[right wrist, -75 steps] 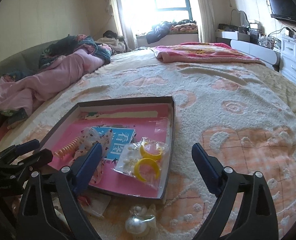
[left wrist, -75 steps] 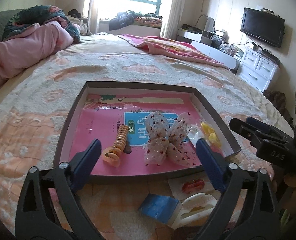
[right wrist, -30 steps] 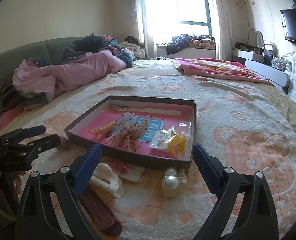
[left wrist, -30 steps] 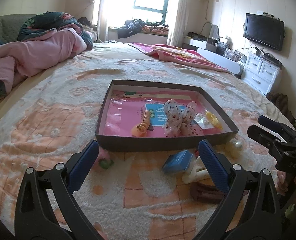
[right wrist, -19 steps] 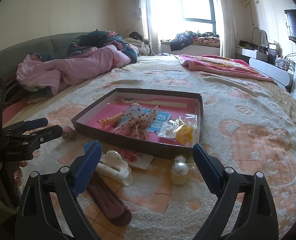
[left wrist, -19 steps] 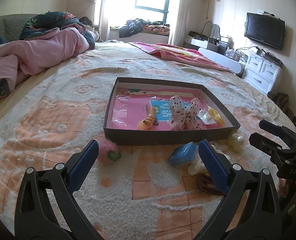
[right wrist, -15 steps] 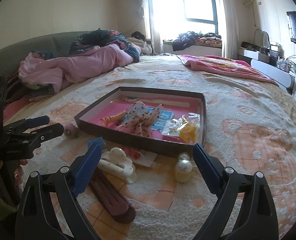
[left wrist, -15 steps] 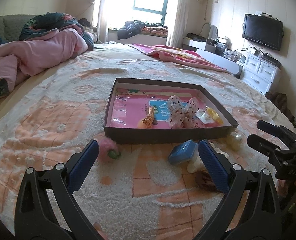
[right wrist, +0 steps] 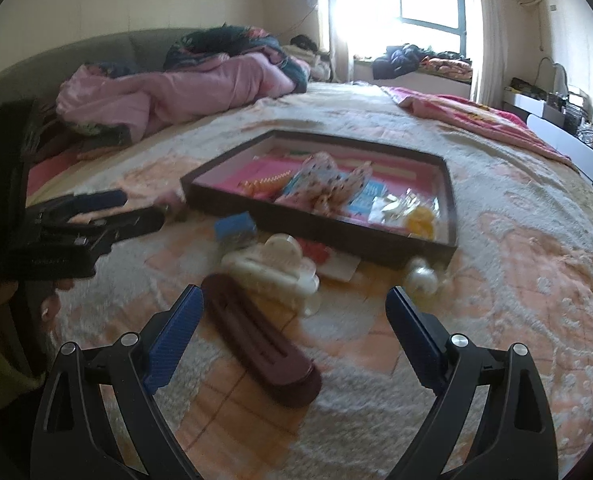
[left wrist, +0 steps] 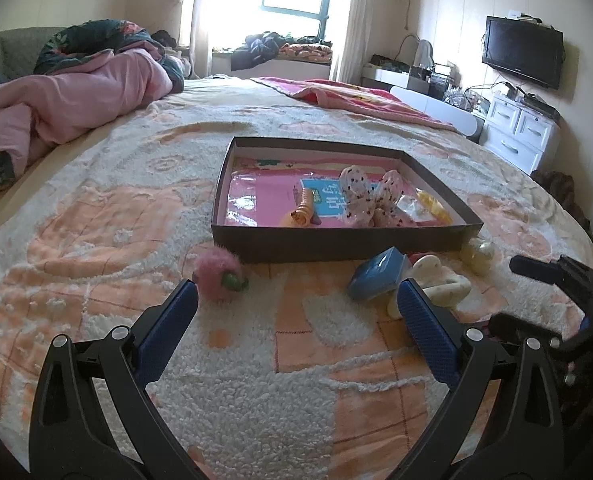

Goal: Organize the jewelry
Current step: 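Withdraw both open tools from the tray, then grasp the blue plastic box with the left tool while the right tool grasps the maroon claw clip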

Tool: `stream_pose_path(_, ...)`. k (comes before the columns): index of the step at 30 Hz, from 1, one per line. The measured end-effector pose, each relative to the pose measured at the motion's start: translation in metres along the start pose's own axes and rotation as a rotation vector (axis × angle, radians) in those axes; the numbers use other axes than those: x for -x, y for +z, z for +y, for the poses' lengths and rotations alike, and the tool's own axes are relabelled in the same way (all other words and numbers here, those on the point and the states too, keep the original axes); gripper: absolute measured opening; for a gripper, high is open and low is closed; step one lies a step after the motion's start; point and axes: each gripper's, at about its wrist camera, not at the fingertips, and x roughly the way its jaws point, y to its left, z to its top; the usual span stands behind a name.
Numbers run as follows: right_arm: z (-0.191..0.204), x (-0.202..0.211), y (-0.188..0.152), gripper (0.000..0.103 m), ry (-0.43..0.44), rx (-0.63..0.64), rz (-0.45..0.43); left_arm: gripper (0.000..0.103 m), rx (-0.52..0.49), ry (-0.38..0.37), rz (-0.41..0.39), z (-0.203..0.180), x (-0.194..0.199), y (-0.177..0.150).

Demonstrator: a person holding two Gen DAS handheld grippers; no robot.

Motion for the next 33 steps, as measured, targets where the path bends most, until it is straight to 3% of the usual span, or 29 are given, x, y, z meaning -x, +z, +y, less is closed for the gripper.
stream_pose_path(15, 0.005, -0.035, -0.014, 0.076, 0.038, 0.063, 0.124, 0.091, -0.052, -0.029, 0.064, -0.02, -0.024, -0.001)
stream_pose_path(22, 0.01, -0.036, -0.016, 0.068, 0.052, 0.089, 0.128, 0.088, -0.059, -0.044, 0.075, -0.025, -0.034, 0.003)
stream_pose_path(33, 0.022, -0.033, -0.017, 0.035, 0.106, 0.135, 0.128, 0.081, -0.016, -0.119, 0.123, -0.027, -0.057, 0.01)
